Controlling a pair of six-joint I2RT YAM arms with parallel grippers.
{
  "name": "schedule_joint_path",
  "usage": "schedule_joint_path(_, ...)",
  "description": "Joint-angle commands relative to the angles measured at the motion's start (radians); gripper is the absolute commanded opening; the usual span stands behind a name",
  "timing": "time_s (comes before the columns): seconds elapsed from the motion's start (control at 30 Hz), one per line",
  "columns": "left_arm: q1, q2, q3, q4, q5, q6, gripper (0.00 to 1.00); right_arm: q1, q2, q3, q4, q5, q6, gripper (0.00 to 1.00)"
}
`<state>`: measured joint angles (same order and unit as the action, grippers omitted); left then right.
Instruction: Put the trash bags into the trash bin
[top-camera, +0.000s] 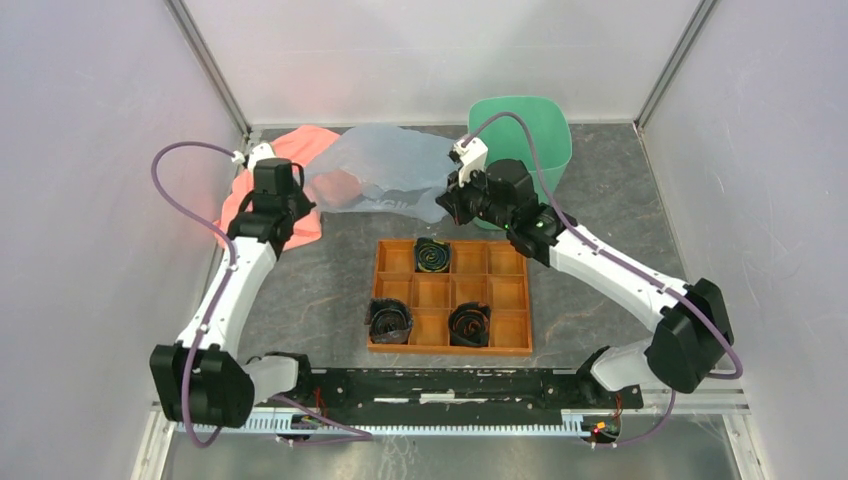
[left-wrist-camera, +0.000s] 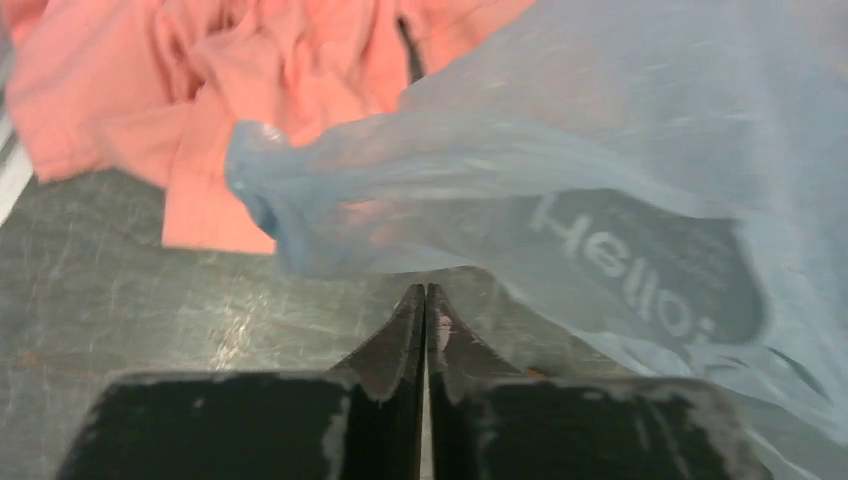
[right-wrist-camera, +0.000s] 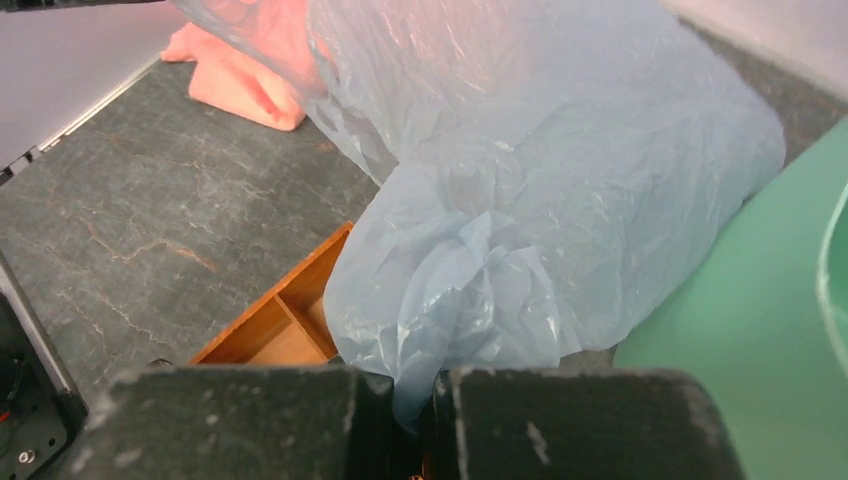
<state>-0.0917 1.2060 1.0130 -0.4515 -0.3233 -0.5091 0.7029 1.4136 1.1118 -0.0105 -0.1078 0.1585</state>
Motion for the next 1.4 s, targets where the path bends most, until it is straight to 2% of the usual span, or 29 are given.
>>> schedule_joint_path(0.0, 0.0, -0.138, 0.123, 0.09, 0.165, 0.032, 0.02, -0.003, -0.062, 0.122, 0.014, -0.07, -0.081, 0.0)
schedule_joint_path(0.1, -0.003, -0.202, 0.193, 0.157, 0.353, -0.004, 0.02, -0.003, -0.087, 0.225, -0.029, -0.078, -0.126, 0.0)
schedule_joint_path(0.13, -0.004, -0.206, 0.224, 0.183, 0.443, -0.028, 0.02, -0.003, -0.102, 0.262, -0.034, -0.067, -0.142, 0.01)
schedule_joint_path(0.23, -0.02, -0.194, 0.336, 0.249, 0.596, -0.113, 0.02, -0.003, -0.144, 0.354, -0.045, -0.006, -0.186, 0.0)
schedule_joint_path(0.3, -0.032, -0.177, 0.422, 0.274, 0.648, -0.154, 0.02, -0.003, -0.172, 0.397, -0.039, 0.018, -0.199, 0.0)
schedule_joint_path(0.4, -0.037, -0.183, 0.518, 0.265, 0.618, -0.173, 0.03, -0.003, -0.208, 0.436, -0.017, 0.068, -0.199, 0.0)
schedule_joint_path(0.43, -0.037, -0.189, 0.53, 0.246, 0.602, -0.16, 0.1, -0.004, -0.21, 0.456, -0.021, 0.093, -0.197, 0.0)
schedule_joint_path(0.57, -0.037, -0.213, 0.55, 0.098, 0.513, -0.141, 0.61, -0.005, -0.195, 0.55, -0.054, 0.194, -0.187, 0.0)
schedule_joint_path(0.63, -0.037, -0.233, 0.55, 0.052, 0.533, -0.129, 0.77, -0.005, -0.18, 0.59, -0.065, 0.232, -0.204, 0.0)
schedule_joint_path(0.7, -0.037, -0.255, 0.559, 0.018, 0.547, -0.115, 0.83, -0.006, -0.169, 0.61, -0.065, 0.257, -0.224, 0.0)
schedule_joint_path(0.93, -0.037, -0.298, 0.647, -0.16, 0.407, -0.028, 0.92, -0.007, -0.064, 0.688, -0.048, 0.321, -0.317, 0.0)
schedule_joint_path(1.1, -0.037, -0.355, 0.584, -0.269, 0.335, -0.05, 0.92, -0.007, 0.01, 0.759, -0.053, 0.304, -0.323, 0.0)
schedule_joint_path(1.27, -0.037, -0.452, 0.436, -0.266, 0.567, -0.097, 0.94, -0.007, 0.093, 0.826, -0.021, 0.328, -0.359, 0.0)
schedule_joint_path(1.37, -0.037, -0.515, 0.339, -0.183, 0.686, -0.142, 0.99, -0.007, 0.175, 0.903, -0.005, 0.303, -0.358, 0.0)
